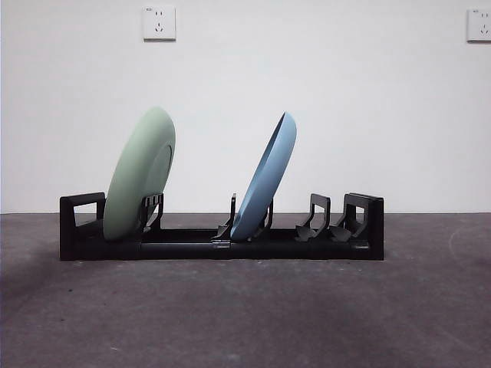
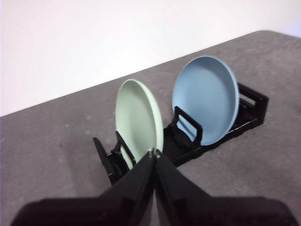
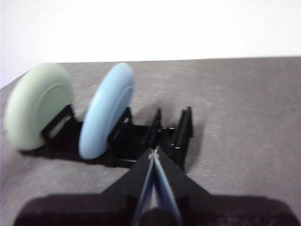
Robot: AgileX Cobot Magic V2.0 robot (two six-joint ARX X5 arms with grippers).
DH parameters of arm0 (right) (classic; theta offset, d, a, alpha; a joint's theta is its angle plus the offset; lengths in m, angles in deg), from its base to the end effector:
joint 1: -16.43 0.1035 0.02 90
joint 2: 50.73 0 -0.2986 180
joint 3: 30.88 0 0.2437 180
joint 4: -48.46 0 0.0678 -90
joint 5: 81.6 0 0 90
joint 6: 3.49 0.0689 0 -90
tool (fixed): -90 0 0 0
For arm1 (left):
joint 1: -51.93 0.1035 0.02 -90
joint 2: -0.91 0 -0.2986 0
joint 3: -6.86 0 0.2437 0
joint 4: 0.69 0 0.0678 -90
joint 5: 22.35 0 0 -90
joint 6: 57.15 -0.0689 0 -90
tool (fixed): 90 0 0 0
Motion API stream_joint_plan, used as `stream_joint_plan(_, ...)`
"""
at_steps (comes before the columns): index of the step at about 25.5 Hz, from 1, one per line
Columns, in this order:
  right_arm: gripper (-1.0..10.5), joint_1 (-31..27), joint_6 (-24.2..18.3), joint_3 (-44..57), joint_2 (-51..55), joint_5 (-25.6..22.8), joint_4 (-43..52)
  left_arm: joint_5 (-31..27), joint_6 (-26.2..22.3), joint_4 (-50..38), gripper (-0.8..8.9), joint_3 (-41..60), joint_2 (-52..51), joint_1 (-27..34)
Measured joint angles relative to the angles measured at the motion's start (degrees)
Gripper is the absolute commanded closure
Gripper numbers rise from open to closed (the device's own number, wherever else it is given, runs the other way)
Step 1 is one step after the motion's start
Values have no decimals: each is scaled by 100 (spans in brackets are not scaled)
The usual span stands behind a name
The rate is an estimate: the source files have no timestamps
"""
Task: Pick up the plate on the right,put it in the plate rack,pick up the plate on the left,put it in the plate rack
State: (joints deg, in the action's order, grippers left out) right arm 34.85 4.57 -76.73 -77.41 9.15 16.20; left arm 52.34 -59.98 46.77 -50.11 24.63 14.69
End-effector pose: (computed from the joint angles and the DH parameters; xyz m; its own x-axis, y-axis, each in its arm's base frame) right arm 0.1103 0.0377 0.2866 0.9199 0.3202 -0.2265 -0.2947 0.9454 0.1395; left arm 0.0752 -0.0343 0.3243 0.9041 -0.3556 -0.2368 0.3891 0.9143 0.1126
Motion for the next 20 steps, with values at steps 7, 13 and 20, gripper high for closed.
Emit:
stream_joint_plan(7,943,-2,315,0,-44,-101,-186,7,68,551,817,0,90,0)
stream_joint_plan(13,943,-2,337,0,-42,-98,-201,7,94,721,817,0,129,0)
stream_joint_plan(20,944,-2,337,0,-42,-98,-210,44,70,756,817,2,85,83)
